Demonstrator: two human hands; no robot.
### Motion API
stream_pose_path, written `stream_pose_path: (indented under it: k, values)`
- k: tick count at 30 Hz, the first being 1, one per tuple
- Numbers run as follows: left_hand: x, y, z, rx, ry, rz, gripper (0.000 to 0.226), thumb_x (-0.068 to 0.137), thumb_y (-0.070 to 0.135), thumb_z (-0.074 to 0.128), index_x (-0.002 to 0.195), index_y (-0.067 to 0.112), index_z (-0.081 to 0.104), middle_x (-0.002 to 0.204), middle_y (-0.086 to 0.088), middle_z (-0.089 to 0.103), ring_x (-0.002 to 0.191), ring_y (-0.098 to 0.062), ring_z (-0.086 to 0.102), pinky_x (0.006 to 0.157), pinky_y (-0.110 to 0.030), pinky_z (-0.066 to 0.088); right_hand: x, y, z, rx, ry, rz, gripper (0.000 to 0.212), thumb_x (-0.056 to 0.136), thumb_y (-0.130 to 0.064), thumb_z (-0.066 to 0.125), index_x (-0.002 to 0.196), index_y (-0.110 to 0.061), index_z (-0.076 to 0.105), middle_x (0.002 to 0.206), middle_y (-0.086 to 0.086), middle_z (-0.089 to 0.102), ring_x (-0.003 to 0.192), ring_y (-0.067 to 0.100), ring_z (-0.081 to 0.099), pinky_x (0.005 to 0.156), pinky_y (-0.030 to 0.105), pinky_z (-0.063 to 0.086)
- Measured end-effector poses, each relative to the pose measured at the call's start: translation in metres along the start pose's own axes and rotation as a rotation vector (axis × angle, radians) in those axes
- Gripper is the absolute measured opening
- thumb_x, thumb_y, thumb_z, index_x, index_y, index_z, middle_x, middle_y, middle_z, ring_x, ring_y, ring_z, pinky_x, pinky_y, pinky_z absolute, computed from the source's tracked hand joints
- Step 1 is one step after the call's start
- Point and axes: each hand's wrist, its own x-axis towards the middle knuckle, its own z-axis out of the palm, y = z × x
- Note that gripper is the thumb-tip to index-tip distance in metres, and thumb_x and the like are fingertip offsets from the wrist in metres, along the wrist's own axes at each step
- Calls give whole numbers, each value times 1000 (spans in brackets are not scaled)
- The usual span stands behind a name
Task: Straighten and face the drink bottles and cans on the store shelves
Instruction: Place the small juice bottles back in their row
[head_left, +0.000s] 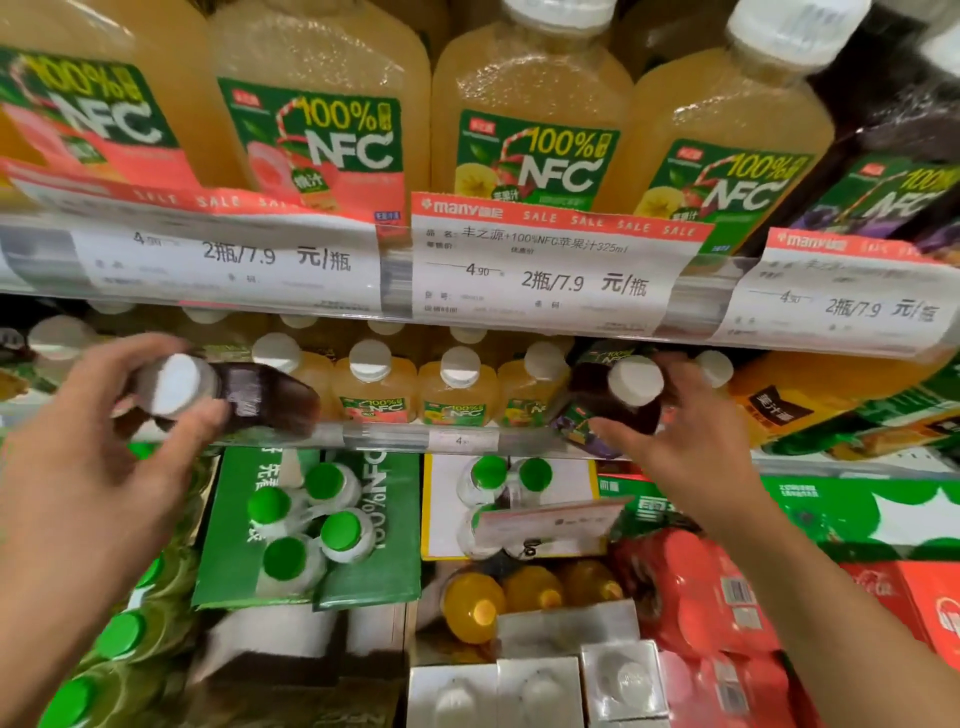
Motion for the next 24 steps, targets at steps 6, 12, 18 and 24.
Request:
stream_pose_path:
  k: [6, 12, 18, 24]
  values:
    - [-15, 39, 41, 90, -210, 44, 43, 78, 28, 82, 112, 40, 59, 94, 26, 66, 80, -19, 67, 74, -44, 55, 31, 18, -20, -323, -145, -50, 54, 72, -39, 90, 118, -21, 68, 108, 2, 74, 103, 26, 67, 84, 37, 54]
    - [-28, 47, 59, 104, -275, 44, 43, 77, 26, 84, 109, 39, 61, 94, 25, 66, 68, -1, 58, 62, -32, 42, 51, 26, -9, -533, -305, -63, 77, 79, -41, 84, 143, -23, 45, 132, 8, 63, 121, 31, 58, 96, 42, 51]
    - [-33, 54, 65, 141, -311, 39, 43, 76, 27, 84, 108, 40, 59, 95, 29, 64, 59, 2, 55, 61, -27, 42, 69, 31, -2, -580, -435, -13, 81, 85, -39, 79, 150, -33, 31, 149, 9, 47, 133, 34, 46, 102, 40, 47]
    - [-36, 53, 73, 117, -336, 11, 41, 78, 27, 84, 108, 41, 59, 90, 26, 65, 57, 4, 52, 60, -21, 39, 81, 16, -11, -568, -489, -87, 68, 90, -37, 75, 148, -29, 42, 150, 2, 47, 135, 26, 45, 106, 32, 38]
